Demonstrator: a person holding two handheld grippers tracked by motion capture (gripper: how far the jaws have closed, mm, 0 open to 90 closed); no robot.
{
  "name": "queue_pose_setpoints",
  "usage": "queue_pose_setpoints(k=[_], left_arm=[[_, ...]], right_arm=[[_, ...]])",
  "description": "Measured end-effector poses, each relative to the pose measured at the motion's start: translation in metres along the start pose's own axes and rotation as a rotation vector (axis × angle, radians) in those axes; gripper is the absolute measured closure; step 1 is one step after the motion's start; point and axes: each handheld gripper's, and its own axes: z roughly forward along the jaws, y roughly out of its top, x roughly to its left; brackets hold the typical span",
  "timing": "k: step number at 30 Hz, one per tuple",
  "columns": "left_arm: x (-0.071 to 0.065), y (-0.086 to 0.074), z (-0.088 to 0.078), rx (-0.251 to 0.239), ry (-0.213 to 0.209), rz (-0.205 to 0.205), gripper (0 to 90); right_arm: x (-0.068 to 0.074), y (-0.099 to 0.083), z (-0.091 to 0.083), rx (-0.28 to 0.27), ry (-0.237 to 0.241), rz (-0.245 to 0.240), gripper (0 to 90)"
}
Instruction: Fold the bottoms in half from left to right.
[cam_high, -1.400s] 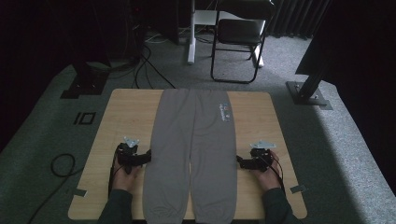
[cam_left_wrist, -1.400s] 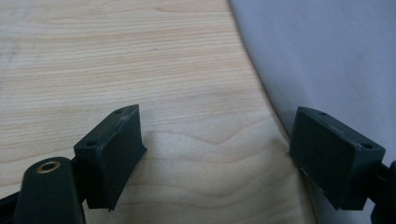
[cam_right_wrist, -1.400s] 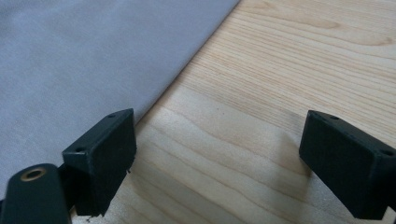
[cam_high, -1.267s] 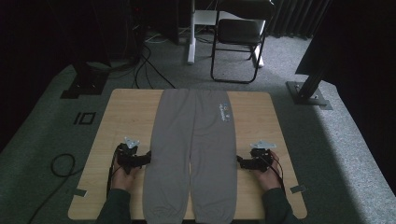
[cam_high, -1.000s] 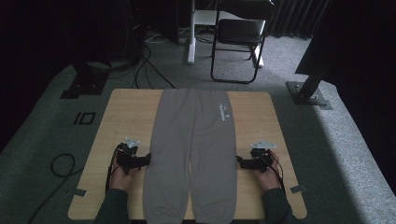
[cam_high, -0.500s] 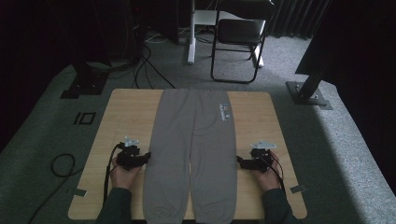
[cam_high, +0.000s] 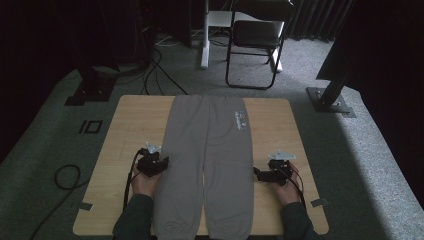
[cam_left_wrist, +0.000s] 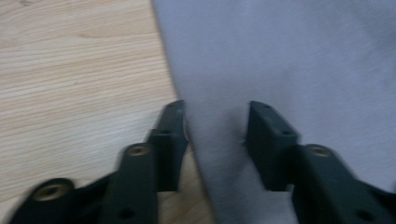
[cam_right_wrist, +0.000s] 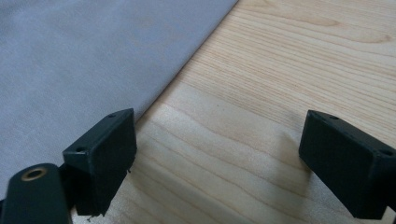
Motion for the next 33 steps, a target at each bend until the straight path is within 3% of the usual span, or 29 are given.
queue_pose_setpoints(k=[3, 4, 8, 12, 15, 17, 18, 21, 24, 27, 28, 29, 30, 33], left_arm=[[0.002, 0.003, 0.001, 0.015, -0.035, -0.011, 86.0], [0.005, 0.008, 0.003, 0.041, -0.108, -0.065, 88.7], [-0.002, 0.017, -0.005, -0.013, -0.205, -0.056, 89.5], [-0.021, 0.036, -0.015, -0.071, -0.241, 0.007, 89.5], [-0.037, 0.052, -0.017, -0.1, -0.28, 0.03, 89.5], [-0.037, 0.052, -0.017, -0.1, -0.28, 0.03, 89.5], [-0.056, 0.069, -0.017, -0.116, -0.311, 0.069, 89.7], [-0.08, 0.087, -0.016, -0.132, -0.354, 0.11, 89.8], [-0.113, 0.102, -0.012, -0.147, -0.418, 0.143, 89.9], [-0.143, 0.109, -0.006, -0.147, -0.475, 0.176, 90.0], [-0.143, 0.109, -0.006, -0.147, -0.475, 0.176, 90.0], [-0.166, 0.113, -0.001, -0.146, -0.514, 0.206, 90.0], [-0.175, 0.114, 0.001, -0.143, -0.523, 0.219, 90.0], [-0.193, 0.115, 0.011, -0.115, -0.561, 0.236, 89.8]], right_arm=[[0.0, 0.0, 0.0, 0.0, 0.001, -0.002, 10.9], [0.0, 0.0, 0.0, 0.0, 0.002, -0.001, 10.9], [0.0, 0.0, 0.0, 0.0, 0.002, -0.001, 10.9], [0.0, 0.0, 0.0, 0.0, 0.002, -0.001, 10.9], [0.0, 0.0, 0.0, 0.0, 0.002, -0.001, 10.9], [0.0, 0.0, 0.0, 0.0, 0.002, -0.002, 10.9], [0.0, 0.0, 0.0, 0.0, 0.002, -0.001, 10.9], [0.0, 0.0, 0.0, 0.0, 0.002, -0.001, 10.9], [0.0, 0.0, 0.0, 0.001, 0.002, 0.0, 10.9], [0.0, 0.0, 0.0, 0.0, 0.002, -0.002, 10.9], [0.0, 0.0, 0.0, 0.0, 0.002, -0.002, 10.9], [0.0, 0.0, 0.0, 0.0, 0.002, -0.001, 10.9], [0.0, 0.0, 0.0, 0.0, 0.001, -0.001, 10.9], [0.0, 0.0, 0.0, 0.0, 0.001, -0.001, 10.9]])
